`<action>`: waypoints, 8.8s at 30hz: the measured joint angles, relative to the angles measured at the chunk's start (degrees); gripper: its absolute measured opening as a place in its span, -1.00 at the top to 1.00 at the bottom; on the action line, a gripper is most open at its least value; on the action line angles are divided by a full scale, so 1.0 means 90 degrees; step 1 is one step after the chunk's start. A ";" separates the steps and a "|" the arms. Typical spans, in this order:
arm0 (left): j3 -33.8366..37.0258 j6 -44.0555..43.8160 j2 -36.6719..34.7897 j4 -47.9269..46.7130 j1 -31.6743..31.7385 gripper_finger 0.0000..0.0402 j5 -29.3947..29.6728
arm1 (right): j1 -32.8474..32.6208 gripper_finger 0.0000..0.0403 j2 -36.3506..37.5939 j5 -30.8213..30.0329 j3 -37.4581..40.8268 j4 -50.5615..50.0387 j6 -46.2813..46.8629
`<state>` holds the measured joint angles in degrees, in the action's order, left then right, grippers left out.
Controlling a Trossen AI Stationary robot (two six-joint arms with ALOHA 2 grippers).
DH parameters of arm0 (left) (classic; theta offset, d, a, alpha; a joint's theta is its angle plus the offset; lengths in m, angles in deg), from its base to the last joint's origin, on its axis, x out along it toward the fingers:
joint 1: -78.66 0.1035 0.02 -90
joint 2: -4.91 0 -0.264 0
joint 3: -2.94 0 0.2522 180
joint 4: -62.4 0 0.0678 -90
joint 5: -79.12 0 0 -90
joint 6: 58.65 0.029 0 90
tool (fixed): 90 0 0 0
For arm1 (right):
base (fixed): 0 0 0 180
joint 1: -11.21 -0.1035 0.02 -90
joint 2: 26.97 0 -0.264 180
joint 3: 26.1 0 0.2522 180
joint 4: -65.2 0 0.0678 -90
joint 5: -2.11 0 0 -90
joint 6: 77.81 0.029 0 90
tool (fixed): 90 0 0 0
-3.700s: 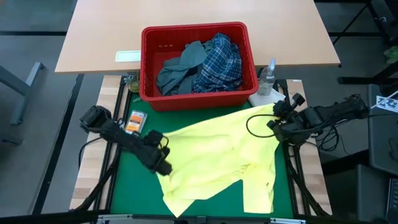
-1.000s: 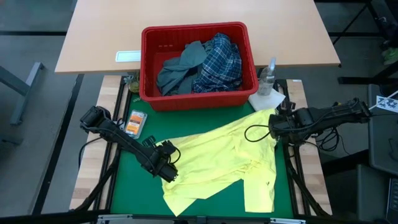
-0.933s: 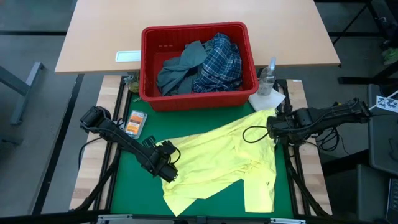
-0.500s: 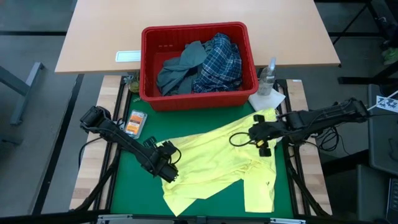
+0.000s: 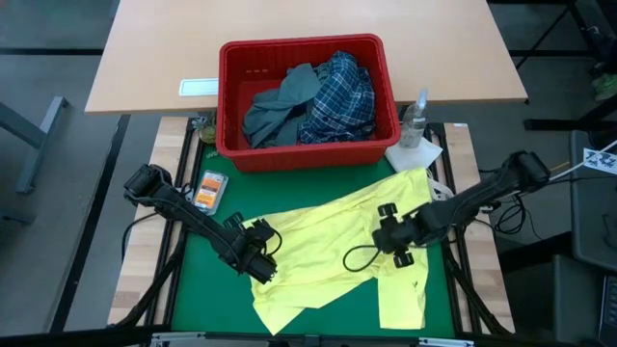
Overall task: Fold Laundry from Bin
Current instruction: Fold the yellow shirt
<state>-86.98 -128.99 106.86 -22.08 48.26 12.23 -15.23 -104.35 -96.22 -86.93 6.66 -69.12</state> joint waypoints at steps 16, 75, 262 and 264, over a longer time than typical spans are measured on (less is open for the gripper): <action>0.0000 0.0002 0.0000 0.0025 0.0000 1.00 0.0001 | -0.0353 0.11 -0.0588 -0.0108 0.0000 -0.0468 0.0156; -0.0010 0.0007 -0.0526 -0.0089 -0.0017 1.00 -0.0179 | -0.0550 0.99 -0.0569 0.0326 -0.2765 -0.4080 0.0309; 0.2447 -0.1055 -0.0495 0.2744 -0.1006 0.09 -0.0880 | 0.1691 0.48 -0.0540 0.0648 0.0668 -0.0014 -0.1661; 0.2535 -0.1273 -0.0495 0.2844 -0.0995 0.09 -0.0751 | 0.1691 0.48 -0.0540 0.0648 0.0668 -0.0012 -0.1661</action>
<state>-64.16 -140.45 102.40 3.51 39.31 5.48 -0.01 -109.21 -90.39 -80.92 6.55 -84.07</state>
